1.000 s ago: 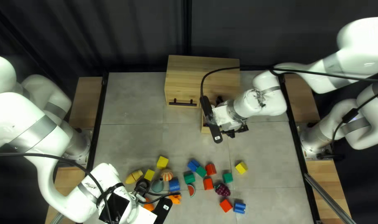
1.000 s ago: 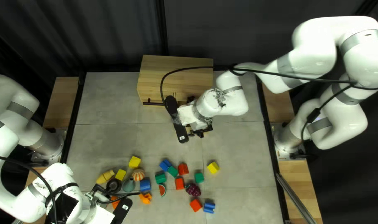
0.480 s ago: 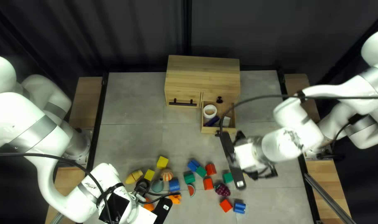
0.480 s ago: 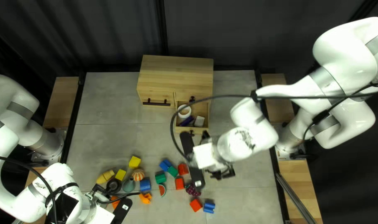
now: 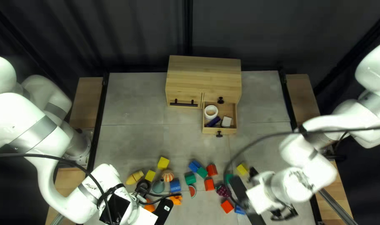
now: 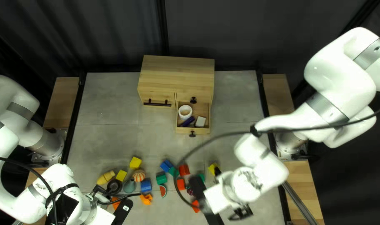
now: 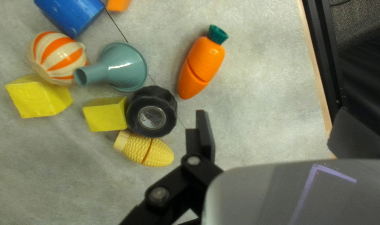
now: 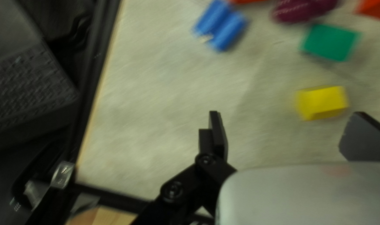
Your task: Open drawers and place objects into drawer and close
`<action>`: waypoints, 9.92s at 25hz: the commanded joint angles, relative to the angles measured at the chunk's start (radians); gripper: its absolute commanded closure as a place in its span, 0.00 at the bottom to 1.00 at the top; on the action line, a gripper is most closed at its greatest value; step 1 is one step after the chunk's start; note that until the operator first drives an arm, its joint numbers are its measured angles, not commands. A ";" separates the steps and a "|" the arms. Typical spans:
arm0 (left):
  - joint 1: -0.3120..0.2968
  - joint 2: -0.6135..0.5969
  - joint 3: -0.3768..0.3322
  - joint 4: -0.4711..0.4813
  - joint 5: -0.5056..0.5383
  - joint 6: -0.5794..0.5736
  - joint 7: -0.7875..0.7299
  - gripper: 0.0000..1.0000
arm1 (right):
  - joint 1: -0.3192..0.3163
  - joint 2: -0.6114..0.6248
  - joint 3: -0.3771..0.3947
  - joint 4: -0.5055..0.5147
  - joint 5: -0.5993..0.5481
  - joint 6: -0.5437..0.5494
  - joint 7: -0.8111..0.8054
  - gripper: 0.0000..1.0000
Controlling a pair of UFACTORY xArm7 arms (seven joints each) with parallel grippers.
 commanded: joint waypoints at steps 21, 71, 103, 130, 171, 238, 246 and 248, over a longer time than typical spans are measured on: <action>0.000 0.000 0.000 0.000 0.000 0.000 0.000 0.00 | 0.086 0.076 0.084 0.007 -0.003 -0.072 0.104 0.00; -0.011 0.111 0.006 -0.047 0.325 -0.021 0.536 0.00 | 0.083 0.074 0.081 -0.006 -0.017 -0.092 0.107 0.00; 0.051 0.186 0.030 -0.084 0.286 -0.067 0.704 0.00 | 0.083 0.074 0.081 -0.006 -0.017 -0.092 0.107 0.00; 0.076 0.149 0.042 -0.156 0.271 -0.114 0.719 1.00 | 0.083 0.074 0.081 -0.006 -0.017 -0.092 0.107 0.00; 0.186 -0.013 0.125 0.239 0.235 0.237 0.500 1.00 | 0.083 0.074 0.081 -0.006 -0.017 -0.092 0.107 0.00; 0.385 0.609 0.411 0.816 0.320 -0.054 0.219 0.00 | 0.083 0.074 0.081 -0.006 -0.017 -0.092 0.107 0.00; 0.360 0.558 0.415 0.783 0.332 -0.018 0.188 0.00 | 0.083 0.074 0.081 -0.006 -0.017 -0.092 0.107 0.00; 0.351 0.540 0.414 0.769 0.338 -0.012 0.181 0.00 | 0.083 0.074 0.081 -0.006 -0.017 -0.092 0.107 0.00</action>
